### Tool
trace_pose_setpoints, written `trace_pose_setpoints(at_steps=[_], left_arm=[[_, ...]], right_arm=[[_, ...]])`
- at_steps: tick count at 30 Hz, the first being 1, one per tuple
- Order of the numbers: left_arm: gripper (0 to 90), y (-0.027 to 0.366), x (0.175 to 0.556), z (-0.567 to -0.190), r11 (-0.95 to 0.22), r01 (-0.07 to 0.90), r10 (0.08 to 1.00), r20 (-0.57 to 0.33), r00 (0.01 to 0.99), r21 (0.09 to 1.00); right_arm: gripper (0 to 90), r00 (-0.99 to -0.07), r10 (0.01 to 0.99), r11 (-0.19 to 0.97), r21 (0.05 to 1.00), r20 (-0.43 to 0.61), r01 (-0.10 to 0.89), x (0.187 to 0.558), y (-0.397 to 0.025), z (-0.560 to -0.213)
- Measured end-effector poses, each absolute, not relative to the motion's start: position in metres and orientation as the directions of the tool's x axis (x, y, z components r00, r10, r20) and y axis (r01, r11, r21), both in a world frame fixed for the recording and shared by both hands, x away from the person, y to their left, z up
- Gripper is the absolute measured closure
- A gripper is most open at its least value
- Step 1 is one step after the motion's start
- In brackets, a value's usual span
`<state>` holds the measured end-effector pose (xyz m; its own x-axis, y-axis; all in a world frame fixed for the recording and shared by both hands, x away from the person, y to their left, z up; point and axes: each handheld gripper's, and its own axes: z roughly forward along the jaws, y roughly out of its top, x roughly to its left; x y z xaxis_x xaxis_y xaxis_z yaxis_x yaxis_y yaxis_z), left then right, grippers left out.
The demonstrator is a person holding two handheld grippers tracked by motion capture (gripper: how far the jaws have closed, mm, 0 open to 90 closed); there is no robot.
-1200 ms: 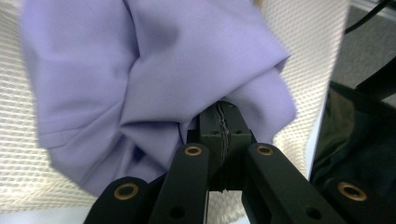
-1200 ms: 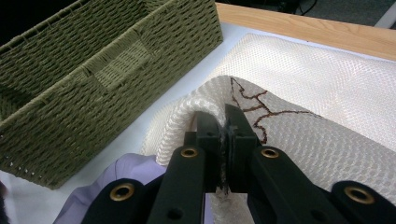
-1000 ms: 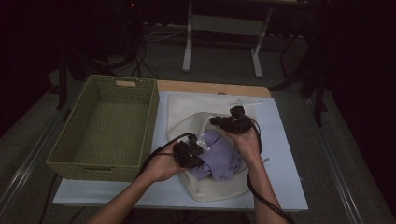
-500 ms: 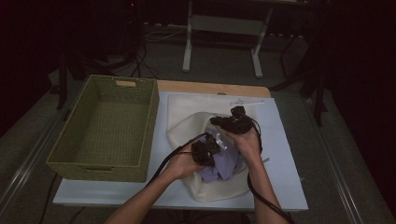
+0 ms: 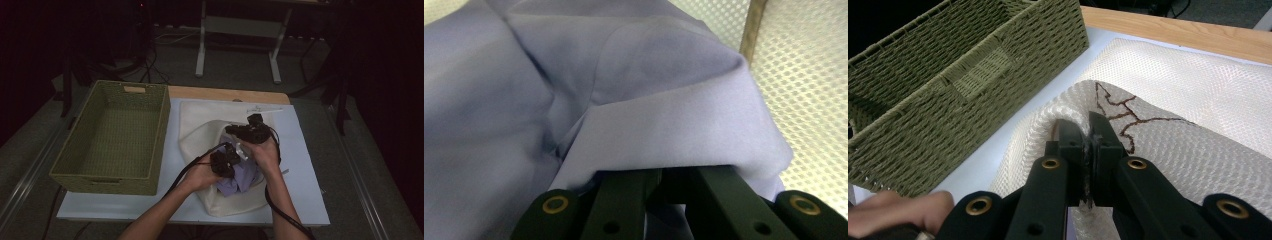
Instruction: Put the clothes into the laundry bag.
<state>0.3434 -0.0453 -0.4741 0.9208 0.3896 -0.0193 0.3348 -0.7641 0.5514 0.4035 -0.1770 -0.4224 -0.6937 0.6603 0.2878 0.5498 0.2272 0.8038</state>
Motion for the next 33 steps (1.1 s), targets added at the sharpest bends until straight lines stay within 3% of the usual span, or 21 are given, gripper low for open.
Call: trace_pose_setpoints(at_steps=[18,24,33], left_arm=[[80.9,-0.012,0.313,-0.452,-0.719,0.300,0.310,-0.098,0.946,0.627],[85.6,-0.026,0.291,-0.465,-0.801,0.185,0.181,-0.064,0.981,0.569],[90.0,-0.040,0.303,-0.481,-0.835,0.199,0.228,-0.006,0.974,0.513]], right_arm=[[86.7,-0.690,0.666,0.229,0.802,0.285,0.552,0.404,-0.183,-0.423],[86.7,-0.691,0.665,0.233,0.801,0.282,0.551,0.404,-0.182,-0.422],[86.7,-0.691,0.665,0.231,0.802,0.283,0.551,0.404,-0.183,-0.422]])
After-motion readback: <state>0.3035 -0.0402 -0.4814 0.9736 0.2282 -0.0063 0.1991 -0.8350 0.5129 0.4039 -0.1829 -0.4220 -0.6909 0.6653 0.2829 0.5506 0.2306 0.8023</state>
